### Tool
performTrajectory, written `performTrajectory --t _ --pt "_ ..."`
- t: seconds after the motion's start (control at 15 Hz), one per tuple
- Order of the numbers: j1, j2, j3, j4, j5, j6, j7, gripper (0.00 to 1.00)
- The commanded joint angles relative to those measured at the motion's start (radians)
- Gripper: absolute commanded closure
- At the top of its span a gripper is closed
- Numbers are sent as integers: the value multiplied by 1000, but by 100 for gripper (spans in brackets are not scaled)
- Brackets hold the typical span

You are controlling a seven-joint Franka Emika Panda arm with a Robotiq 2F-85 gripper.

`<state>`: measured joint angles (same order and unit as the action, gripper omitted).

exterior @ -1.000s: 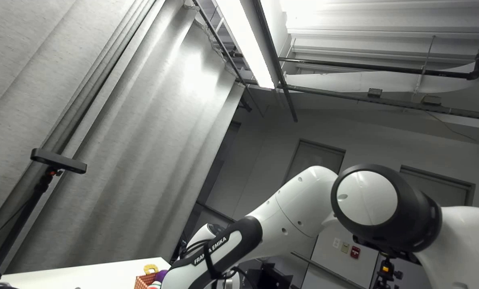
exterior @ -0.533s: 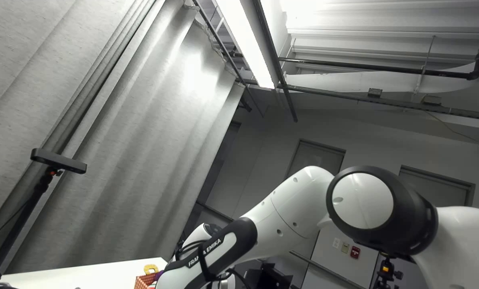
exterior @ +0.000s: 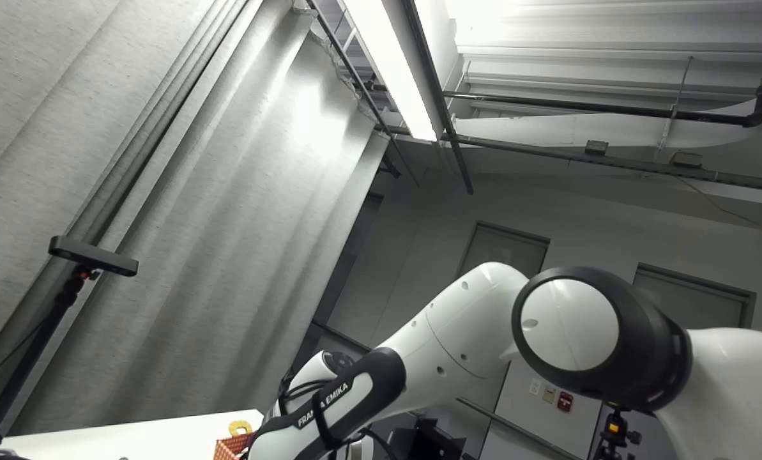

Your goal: Pour the things in the bowl into the pot

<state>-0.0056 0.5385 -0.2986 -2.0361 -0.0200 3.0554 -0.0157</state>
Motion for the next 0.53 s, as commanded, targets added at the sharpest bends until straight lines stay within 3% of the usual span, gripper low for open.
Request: performTrajectory --t 0.0,0.13,0.47 --pt "90 49 -105 16 -78 74 56 99" --pt "158 72 -178 7 -116 105 53 99" --pt "413 151 -422 -49 -139 232 22 99"
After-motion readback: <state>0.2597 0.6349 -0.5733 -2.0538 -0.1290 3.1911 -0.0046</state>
